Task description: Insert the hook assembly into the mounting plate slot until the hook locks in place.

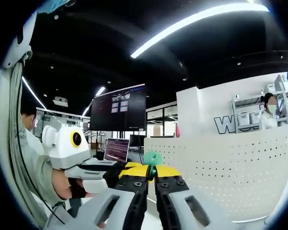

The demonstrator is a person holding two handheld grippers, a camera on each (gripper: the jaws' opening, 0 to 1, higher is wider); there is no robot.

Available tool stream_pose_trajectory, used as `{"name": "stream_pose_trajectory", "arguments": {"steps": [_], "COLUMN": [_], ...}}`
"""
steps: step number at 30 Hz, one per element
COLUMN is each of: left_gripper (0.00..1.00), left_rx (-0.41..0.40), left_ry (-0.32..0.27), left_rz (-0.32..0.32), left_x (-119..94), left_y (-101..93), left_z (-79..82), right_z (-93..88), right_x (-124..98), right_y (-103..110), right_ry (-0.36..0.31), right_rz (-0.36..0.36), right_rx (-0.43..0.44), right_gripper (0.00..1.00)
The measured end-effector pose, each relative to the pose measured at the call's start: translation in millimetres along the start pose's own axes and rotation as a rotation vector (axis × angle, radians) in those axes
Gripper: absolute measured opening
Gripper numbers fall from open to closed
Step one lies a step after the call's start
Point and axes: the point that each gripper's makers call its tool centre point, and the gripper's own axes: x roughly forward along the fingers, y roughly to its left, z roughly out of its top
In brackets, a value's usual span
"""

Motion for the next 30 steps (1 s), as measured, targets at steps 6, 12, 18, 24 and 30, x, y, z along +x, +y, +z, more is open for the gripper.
{"name": "stream_pose_trajectory", "arguments": {"steps": [6, 12, 18, 24, 30], "left_gripper": [0.04, 0.04, 0.06, 0.22, 0.38], "left_rx": [0.006, 0.008, 0.038, 0.023, -0.005], "left_ry": [0.012, 0.02, 0.031, 0.042, 0.06], "left_rz": [0.011, 0.032, 0.062, 0.097, 0.137], "left_x": [-1.4, -5.9, -10.8, -18.7, -27.7], "left_y": [1.2, 5.8, 11.8, 19.3, 27.2], "left_z": [-1.3, -2.9, -3.6, -6.9, -14.1], "right_z": [-1.5, -3.6, -4.9, -3.8, -6.7], "right_x": [2.0, 6.3, 13.1, 18.4, 24.8], "right_y": [1.6, 5.6, 10.9, 14.6, 21.6], "right_ry": [-0.001, 0.004, 0.01, 0.005, 0.005], "right_rz": [0.008, 0.022, 0.035, 0.046, 0.056], "right_rx": [-0.001, -0.009, -0.028, -0.033, -0.031], "right_gripper": [0.02, 0.01, 0.01, 0.01, 0.01]}}
